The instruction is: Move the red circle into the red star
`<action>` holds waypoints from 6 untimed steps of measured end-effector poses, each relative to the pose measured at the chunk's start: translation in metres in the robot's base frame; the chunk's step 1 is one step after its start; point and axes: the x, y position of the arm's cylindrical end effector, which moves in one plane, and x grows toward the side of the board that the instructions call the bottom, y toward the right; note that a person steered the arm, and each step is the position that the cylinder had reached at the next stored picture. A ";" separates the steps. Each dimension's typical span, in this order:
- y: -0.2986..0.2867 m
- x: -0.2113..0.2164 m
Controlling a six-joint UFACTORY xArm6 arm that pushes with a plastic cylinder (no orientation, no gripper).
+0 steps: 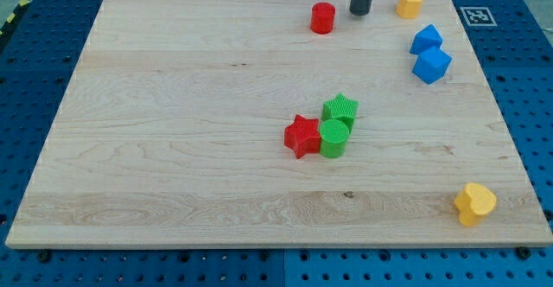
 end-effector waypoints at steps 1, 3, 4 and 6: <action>-0.001 0.000; -0.047 0.000; -0.047 0.003; -0.063 0.016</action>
